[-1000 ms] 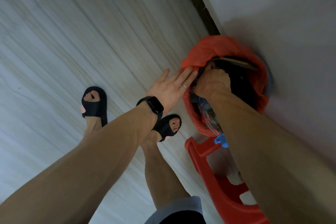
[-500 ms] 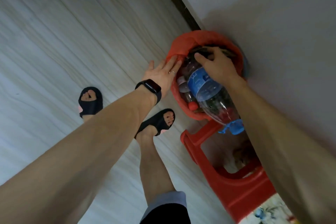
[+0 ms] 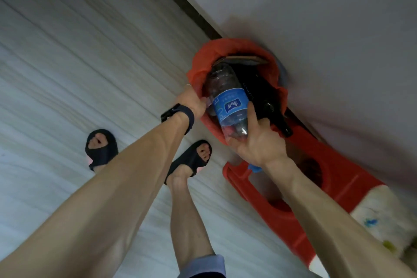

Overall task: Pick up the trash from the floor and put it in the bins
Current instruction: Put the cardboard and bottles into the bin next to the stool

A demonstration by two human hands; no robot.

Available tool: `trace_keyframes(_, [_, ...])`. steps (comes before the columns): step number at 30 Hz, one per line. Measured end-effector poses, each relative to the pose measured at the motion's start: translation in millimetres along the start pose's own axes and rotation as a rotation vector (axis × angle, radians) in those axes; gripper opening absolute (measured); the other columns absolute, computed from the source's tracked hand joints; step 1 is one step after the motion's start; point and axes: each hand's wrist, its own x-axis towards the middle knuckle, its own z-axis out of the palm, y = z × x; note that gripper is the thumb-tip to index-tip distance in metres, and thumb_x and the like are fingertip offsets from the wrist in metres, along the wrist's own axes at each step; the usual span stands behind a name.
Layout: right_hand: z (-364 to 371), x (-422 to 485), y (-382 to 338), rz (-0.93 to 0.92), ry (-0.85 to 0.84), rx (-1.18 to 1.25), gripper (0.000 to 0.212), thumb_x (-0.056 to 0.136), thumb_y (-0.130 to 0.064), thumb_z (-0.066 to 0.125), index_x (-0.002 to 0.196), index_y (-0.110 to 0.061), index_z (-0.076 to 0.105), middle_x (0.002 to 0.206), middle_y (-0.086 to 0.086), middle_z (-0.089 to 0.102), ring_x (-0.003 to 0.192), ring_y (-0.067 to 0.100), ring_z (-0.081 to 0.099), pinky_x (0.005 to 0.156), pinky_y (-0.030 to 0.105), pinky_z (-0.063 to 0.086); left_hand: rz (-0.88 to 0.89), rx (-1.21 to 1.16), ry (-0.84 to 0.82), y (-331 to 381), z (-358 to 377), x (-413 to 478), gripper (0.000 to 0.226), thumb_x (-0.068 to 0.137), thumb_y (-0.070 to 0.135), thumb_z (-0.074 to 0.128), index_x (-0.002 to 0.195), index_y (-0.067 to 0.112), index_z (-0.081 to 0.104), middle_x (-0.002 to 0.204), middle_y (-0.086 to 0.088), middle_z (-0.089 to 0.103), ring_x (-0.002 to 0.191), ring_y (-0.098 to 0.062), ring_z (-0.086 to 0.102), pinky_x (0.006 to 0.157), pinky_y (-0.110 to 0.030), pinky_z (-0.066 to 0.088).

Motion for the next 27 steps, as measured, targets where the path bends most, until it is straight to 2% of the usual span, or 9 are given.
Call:
trace_keyframes(3, [0,8,-4,-0.007,-0.026,-0.123,0.102,0.083,-0.077,0.043,0.155,-0.031,-0.013,0.125,0.021,0.046,0.098,0.041,0.06,0.074,0.042,0.048,-0.013,-0.015,0.013,-7,2,9,0.038,0.095,0.026,0.057,0.125,0.006,0.047,0.124,-0.017,0.06,0.113,-0.036,0.057,0.083,-0.034,0.044])
trace_keyframes(9, [-13,4,-26,-0.016,0.025,-0.261,0.096,0.088,-0.074,0.039,0.156,-0.026,-0.009,0.117,0.02,0.058,0.092,0.036,0.063,0.063,0.036,0.041,-0.035,-0.059,0.044,-19,-4,2,0.03,0.094,0.027,0.056,0.116,0.006,0.051,0.115,-0.016,0.062,0.105,-0.035,0.06,0.077,-0.032,0.045])
trace_keyframes(13, [-32,23,-80,-0.119,0.067,-0.345,0.094,0.09,-0.072,0.039,0.157,-0.026,-0.008,0.122,0.02,0.055,0.095,0.034,0.061,0.064,0.036,0.038,-0.116,-0.138,0.158,-43,-49,15,0.031,0.094,0.031,0.056,0.116,0.011,0.051,0.11,-0.011,0.062,0.097,-0.031,0.062,0.082,-0.033,0.051])
trace_keyframes(15, [-43,36,-106,-0.181,0.083,-0.382,0.096,0.089,-0.07,0.045,0.157,-0.027,-0.009,0.123,0.018,0.054,0.096,0.032,0.06,0.065,0.036,0.034,-0.149,-0.195,0.194,-56,-74,25,0.028,0.091,0.035,0.058,0.11,0.016,0.051,0.105,-0.006,0.062,0.089,-0.029,0.065,0.082,-0.032,0.053])
trace_keyframes(18, [-63,59,-142,-0.237,0.093,-0.428,0.1,0.087,-0.069,0.051,0.157,-0.029,-0.009,0.123,0.017,0.055,0.098,0.032,0.06,0.067,0.037,0.031,-0.181,-0.276,0.245,-65,-107,41,0.027,0.085,0.039,0.059,0.102,0.021,0.048,0.103,-0.008,0.065,0.083,-0.033,0.07,0.081,-0.041,0.059])
trace_keyframes(22, [-85,78,-169,-0.27,0.11,-0.455,0.099,0.087,-0.068,0.052,0.157,-0.03,-0.007,0.124,0.016,0.056,0.104,0.032,0.06,0.07,0.036,0.032,-0.193,-0.303,0.248,-68,-135,54,0.04,0.08,0.043,0.06,0.11,0.02,0.049,0.105,-0.008,0.066,0.085,-0.031,0.071,0.081,-0.042,0.059])
trace_keyframes(25, [-88,77,-173,-0.253,0.132,-0.473,0.099,0.086,-0.072,0.048,0.157,-0.03,-0.007,0.117,0.015,0.057,0.092,0.03,0.06,0.066,0.037,0.031,-0.178,-0.326,0.27,-64,-140,56,0.031,0.084,0.038,0.062,0.106,0.019,0.05,0.103,-0.008,0.065,0.085,-0.031,0.07,0.082,-0.042,0.059])
trace_keyframes(27, [-84,76,-181,-0.241,0.169,-0.491,0.1,0.086,-0.07,0.049,0.157,-0.027,-0.007,0.113,0.015,0.057,0.075,0.027,0.05,0.062,0.036,0.03,-0.164,-0.31,0.283,-62,-148,62,0.031,0.086,0.036,0.061,0.109,0.017,0.053,0.103,-0.008,0.066,0.085,-0.031,0.07,0.083,-0.041,0.058])
